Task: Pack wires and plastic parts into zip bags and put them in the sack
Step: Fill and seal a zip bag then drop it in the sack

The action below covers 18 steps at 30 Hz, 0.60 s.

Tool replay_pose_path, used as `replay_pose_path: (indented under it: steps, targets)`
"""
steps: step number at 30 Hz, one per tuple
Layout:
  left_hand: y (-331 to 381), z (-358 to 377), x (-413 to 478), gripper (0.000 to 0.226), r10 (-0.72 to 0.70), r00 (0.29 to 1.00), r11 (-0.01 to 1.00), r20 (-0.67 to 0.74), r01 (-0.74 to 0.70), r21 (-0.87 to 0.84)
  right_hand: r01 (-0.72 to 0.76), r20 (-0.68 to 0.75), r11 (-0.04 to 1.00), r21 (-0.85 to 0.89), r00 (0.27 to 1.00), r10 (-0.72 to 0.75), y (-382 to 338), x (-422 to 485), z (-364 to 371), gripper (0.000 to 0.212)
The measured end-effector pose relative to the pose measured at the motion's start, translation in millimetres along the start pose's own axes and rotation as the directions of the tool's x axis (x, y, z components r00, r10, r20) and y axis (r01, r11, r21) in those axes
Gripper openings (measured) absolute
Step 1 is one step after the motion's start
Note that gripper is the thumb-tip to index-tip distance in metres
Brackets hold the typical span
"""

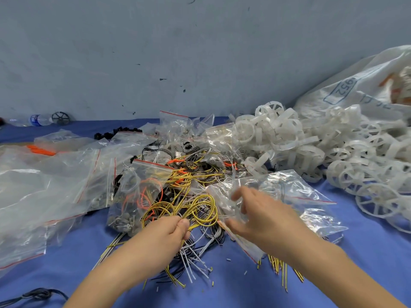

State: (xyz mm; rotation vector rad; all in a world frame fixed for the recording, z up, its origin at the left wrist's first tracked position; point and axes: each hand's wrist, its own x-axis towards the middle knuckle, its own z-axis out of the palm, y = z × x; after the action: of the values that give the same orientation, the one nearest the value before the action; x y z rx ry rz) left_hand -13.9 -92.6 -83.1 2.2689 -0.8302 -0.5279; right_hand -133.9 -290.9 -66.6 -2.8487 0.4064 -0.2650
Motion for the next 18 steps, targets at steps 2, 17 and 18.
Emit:
replay_pose_path:
  steps: [2, 17, 18]
  targets:
    - [1, 0, 2, 0.039, -0.033, 0.999, 0.999, 0.006, 0.033, 0.032, -0.017, -0.027, 0.999, 0.035, 0.999, 0.018, -1, -1, 4, 0.016]
    - [47, 16, 13, 0.032, 0.063, 0.956, 0.935, 0.286, 0.044, -0.353, 0.233, -0.323, 0.958, -0.166, 0.905, -0.276, -35, -12, 12, 0.02]
    - [48, 15, 17, 0.03, 0.085, 0.953, 0.897, 0.29, 0.054, -0.439, 0.235, -0.323, 0.962, -0.14, 0.907, -0.268, -36, -11, 9, 0.022]
